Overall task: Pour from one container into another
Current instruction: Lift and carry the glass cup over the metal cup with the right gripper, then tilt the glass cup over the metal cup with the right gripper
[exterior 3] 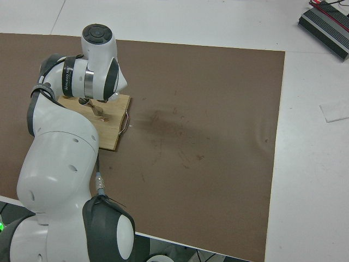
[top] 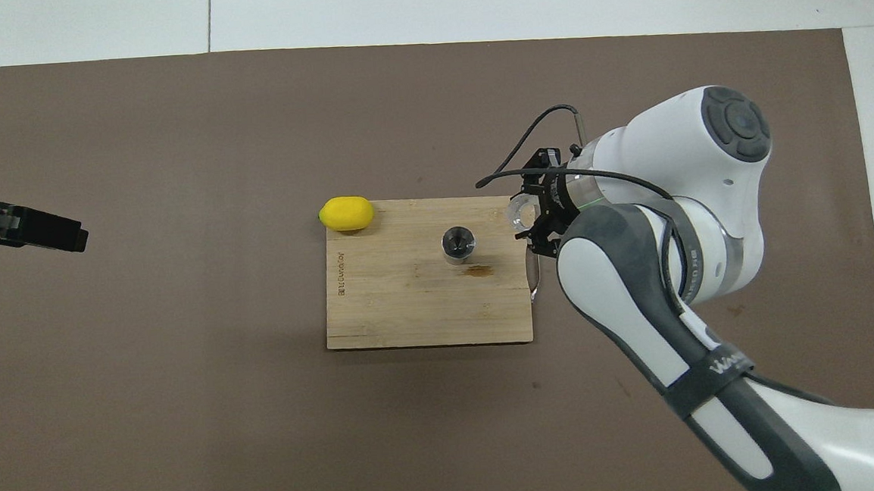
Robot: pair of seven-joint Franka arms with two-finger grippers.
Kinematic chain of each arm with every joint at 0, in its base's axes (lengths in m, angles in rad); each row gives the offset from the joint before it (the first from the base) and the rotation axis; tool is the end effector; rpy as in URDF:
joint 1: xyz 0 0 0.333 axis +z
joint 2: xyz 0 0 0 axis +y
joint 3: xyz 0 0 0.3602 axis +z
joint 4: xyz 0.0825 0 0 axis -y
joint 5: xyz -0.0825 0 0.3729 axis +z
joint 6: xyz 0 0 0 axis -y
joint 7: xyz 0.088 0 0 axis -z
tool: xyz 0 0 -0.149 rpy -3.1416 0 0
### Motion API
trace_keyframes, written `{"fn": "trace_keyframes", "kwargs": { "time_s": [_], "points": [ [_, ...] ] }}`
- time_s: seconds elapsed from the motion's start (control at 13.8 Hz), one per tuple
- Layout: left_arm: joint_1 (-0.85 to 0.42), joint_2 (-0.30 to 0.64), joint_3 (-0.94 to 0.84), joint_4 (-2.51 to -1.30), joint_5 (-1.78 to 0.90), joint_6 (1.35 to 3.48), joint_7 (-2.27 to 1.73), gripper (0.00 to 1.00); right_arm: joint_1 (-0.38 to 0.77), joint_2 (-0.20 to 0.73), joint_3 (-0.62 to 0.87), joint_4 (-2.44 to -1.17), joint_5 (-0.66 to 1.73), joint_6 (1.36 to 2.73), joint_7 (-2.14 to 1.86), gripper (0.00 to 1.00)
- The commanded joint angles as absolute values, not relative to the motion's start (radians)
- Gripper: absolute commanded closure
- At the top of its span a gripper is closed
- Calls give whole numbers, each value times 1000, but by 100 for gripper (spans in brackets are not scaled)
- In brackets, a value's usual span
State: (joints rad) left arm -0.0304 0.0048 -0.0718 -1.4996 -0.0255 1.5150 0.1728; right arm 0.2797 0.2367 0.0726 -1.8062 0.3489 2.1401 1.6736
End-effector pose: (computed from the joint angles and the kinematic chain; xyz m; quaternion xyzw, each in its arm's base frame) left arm 0.5372 -0.0589 0.6519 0.9904 -0.1378 0.0058 0.0127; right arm 0.5911 0.2426 0.4330 -0.7218 0.6720 0.1096 0.1245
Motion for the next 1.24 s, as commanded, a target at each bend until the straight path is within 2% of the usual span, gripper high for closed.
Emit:
{"fn": "trace_keyframes", "kwargs": {
  "time_s": [0.0, 0.36, 0.73, 1.16],
  "points": [
    [-31, -3, -74, -1502, -8, 1506, 155, 0, 333, 259, 69, -1747, 244, 2128, 1739, 92],
    [-23, -14, -84, -1523, -8, 1511, 155, 0, 390, 258, 72, -1749, 65, 2120, 1804, 92],
    [63, -14, -167, -1525, -8, 1508, 155, 0, 454, 256, 72, -1749, -61, 2129, 1816, 92],
    [46, -14, -161, -1529, -8, 1509, 155, 0, 495, 250, 72, -1755, -216, 2129, 1818, 92]
  ]
}}
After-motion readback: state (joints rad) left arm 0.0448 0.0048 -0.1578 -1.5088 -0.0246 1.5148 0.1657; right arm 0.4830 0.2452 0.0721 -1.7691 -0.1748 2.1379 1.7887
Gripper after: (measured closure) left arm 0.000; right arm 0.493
